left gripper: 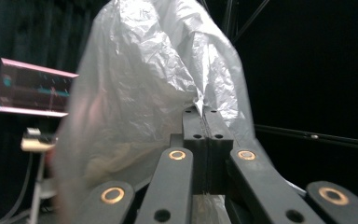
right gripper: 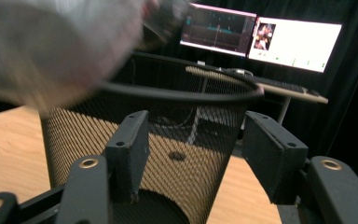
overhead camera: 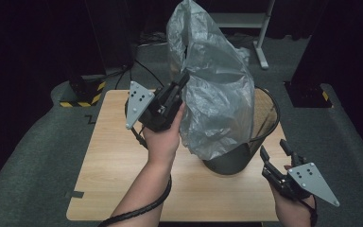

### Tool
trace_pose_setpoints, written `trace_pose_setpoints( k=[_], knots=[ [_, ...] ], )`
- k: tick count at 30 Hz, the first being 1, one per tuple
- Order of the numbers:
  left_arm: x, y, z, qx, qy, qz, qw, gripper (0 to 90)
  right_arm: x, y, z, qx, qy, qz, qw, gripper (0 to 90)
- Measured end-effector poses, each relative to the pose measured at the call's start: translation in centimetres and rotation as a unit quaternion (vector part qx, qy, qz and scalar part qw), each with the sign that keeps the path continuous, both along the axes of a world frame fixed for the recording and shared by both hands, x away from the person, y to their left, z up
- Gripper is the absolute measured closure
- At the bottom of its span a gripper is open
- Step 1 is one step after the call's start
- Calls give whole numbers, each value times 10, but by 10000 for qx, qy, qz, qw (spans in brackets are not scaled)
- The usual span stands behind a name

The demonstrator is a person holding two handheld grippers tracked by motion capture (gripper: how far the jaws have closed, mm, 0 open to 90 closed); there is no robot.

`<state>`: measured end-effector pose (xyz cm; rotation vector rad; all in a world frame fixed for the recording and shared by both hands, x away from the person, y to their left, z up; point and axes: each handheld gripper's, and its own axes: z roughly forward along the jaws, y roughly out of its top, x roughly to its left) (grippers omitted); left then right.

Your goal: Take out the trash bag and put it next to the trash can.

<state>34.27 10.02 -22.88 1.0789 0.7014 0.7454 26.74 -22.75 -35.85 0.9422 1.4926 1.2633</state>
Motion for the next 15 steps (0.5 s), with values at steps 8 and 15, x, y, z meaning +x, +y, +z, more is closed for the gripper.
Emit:
trace_pose_setpoints(
  k=[8,15],
  knots=[
    [-7,20,14,-89,-204,264,9994,893,9,-6,-18,-47,322,-93,9994,309],
    [-16,47,14,-169,-173,458,9987,893,20,-12,-34,51,632,-150,9979,251]
  ],
)
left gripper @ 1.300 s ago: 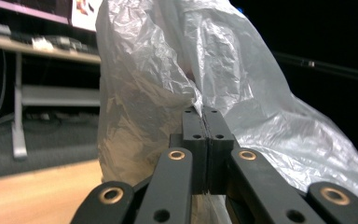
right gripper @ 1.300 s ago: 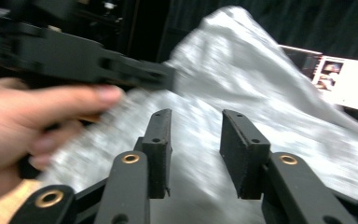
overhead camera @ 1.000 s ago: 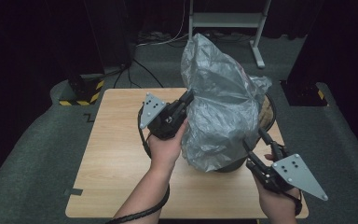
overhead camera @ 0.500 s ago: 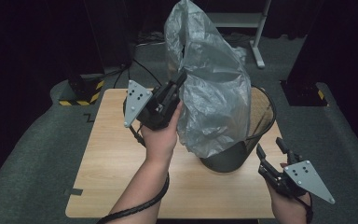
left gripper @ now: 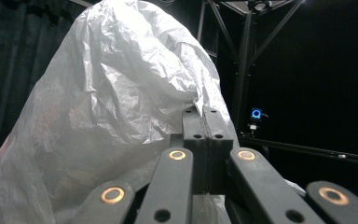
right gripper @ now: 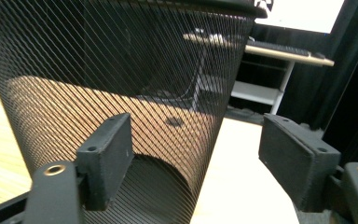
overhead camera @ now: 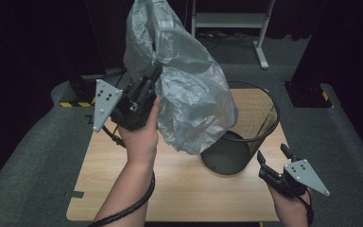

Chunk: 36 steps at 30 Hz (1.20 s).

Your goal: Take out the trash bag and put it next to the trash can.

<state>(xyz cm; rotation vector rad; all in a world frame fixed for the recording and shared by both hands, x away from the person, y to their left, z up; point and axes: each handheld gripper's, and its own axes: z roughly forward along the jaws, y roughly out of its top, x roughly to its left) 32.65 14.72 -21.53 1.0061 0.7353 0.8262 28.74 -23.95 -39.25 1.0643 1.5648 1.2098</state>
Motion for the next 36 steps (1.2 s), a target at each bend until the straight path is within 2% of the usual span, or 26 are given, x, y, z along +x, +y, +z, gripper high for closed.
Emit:
trace_pose_setpoints(
  k=[1,5,10,11,12,18,27,29,33,36],
  knots=[
    [0,0,0,0,0,0,10000,893,2,-1,-2,2,39,-12,10000,244],
    [-6,23,-5,-23,102,148,9998,893,7,-3,-9,7,171,-76,9998,227],
    [-11,45,-11,-19,223,291,9993,892,13,-3,-17,-12,271,-102,9996,212],
    [-11,45,-11,-19,223,291,9993,892,14,-3,-18,-1,287,-104,9995,212],
    [-13,53,-14,8,265,364,9990,893,15,-3,-20,-4,307,-121,9995,207],
    [-14,72,-26,127,414,496,9978,892,21,-6,-28,46,453,-179,9988,190],
    [-8,87,-52,233,767,612,9949,892,29,-14,-40,113,738,-242,9969,166],
    [-7,87,-54,237,793,612,9947,892,30,-15,-42,104,777,-251,9966,163],
    [-2,89,-67,386,987,607,9925,892,34,-16,-50,58,849,-247,9961,157],
    [0,89,-73,407,1073,610,9915,892,35,-15,-53,42,892,-261,9957,154]
  ],
)
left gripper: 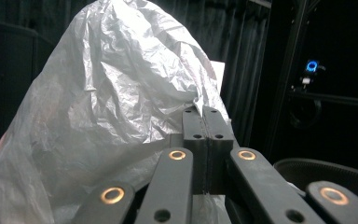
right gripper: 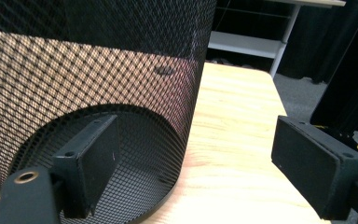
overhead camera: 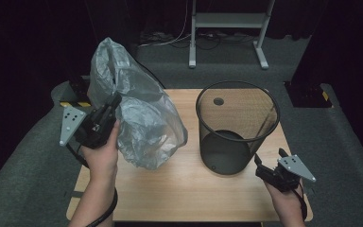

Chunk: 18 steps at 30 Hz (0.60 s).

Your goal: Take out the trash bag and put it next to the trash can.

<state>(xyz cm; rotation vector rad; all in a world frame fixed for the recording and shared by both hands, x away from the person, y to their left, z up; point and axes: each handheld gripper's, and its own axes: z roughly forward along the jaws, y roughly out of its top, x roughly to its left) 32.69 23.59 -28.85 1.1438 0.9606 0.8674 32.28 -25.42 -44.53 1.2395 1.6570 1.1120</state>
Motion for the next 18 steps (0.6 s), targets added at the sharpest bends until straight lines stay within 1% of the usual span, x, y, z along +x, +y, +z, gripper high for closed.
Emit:
trace_pose_setpoints(
  k=[2,3,4,5,7,10,12,13,14,17,18],
  knots=[
    [4,0,-7,52,108,4,9999,892,2,1,-5,-14,77,16,10000,145],
    [5,0,-10,71,151,3,9999,892,2,1,-5,-14,77,16,10000,145],
    [9,0,-18,127,273,13,9995,892,3,0,-8,61,128,37,9999,146],
    [10,0,-20,155,318,15,9994,892,4,0,-8,59,195,3,9998,146],
    [13,0,-27,210,417,14,9989,892,5,-1,-9,81,227,-19,9997,146],
    [19,-1,-37,290,565,20,9980,892,5,-1,-12,21,304,-12,9995,147],
    [25,-1,-44,327,701,42,9970,892,5,-1,-14,-12,359,-4,9994,147],
    [25,-1,-44,327,701,42,9970,892,6,-1,-15,-35,372,16,9993,146],
    [34,-1,-49,462,880,78,9950,892,6,0,-16,-57,400,28,9992,146],
    [45,-2,-54,472,1053,89,9933,893,8,1,-20,-111,494,69,9987,147],
    [49,-2,-55,518,1101,128,9925,892,9,1,-22,-147,513,80,9985,147]
  ],
)
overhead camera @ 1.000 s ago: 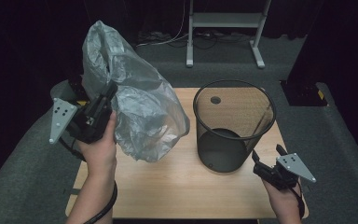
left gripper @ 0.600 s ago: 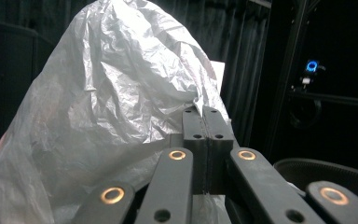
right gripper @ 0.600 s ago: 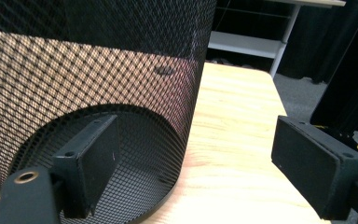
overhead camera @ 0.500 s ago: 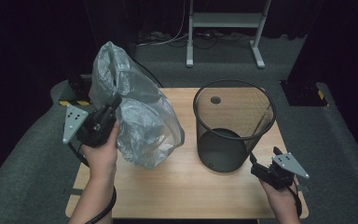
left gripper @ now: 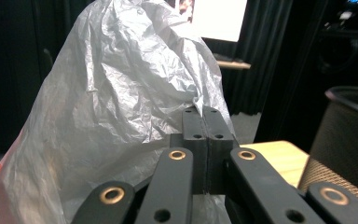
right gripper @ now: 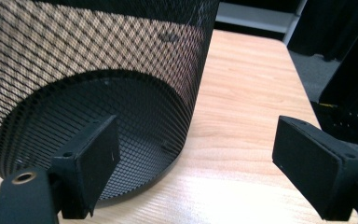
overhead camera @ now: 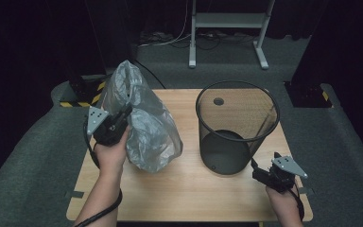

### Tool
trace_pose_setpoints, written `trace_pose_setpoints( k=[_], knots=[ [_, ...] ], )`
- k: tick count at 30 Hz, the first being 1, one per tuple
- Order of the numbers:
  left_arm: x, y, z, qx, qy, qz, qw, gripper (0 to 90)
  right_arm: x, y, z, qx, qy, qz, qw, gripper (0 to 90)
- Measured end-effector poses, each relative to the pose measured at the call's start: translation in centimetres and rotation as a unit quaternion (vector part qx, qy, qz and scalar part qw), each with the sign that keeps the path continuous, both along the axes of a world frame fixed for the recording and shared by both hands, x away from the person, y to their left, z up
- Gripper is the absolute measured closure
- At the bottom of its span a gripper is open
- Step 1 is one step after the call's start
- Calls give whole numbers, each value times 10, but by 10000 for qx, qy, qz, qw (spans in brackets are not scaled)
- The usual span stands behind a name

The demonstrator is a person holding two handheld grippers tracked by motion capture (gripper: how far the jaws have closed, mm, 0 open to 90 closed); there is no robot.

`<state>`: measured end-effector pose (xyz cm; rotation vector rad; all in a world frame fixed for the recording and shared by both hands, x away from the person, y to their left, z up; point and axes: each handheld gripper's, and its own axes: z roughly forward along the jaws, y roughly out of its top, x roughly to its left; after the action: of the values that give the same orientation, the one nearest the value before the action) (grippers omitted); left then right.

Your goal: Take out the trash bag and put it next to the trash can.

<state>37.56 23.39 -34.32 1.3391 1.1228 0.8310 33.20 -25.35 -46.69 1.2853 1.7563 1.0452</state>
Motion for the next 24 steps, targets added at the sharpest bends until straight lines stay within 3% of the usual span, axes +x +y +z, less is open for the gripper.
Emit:
trace_pose_setpoints(
  k=[2,5,9,13,16,17,20,24],
  knots=[
    [9,-3,0,179,39,96,9998,892,2,0,-2,-8,66,10,10000,144],
    [19,-7,2,198,37,174,9996,892,3,-3,-3,34,76,39,10000,148],
    [38,-22,6,420,-115,259,9987,892,3,-5,-4,69,126,11,9999,148],
    [50,-29,0,372,-229,378,9983,892,3,-7,-5,132,131,4,9998,148],
    [58,-32,-19,249,44,508,9984,891,3,-8,-4,159,150,34,9998,148],
    [58,-32,-19,249,44,508,9984,891,3,-8,-4,159,150,34,9998,148],
    [65,-36,-51,294,487,601,9966,891,4,-7,-5,203,190,67,9996,149],
    [65,-42,-71,370,677,573,9954,889,3,-4,-7,172,225,119,9995,149]
  ],
)
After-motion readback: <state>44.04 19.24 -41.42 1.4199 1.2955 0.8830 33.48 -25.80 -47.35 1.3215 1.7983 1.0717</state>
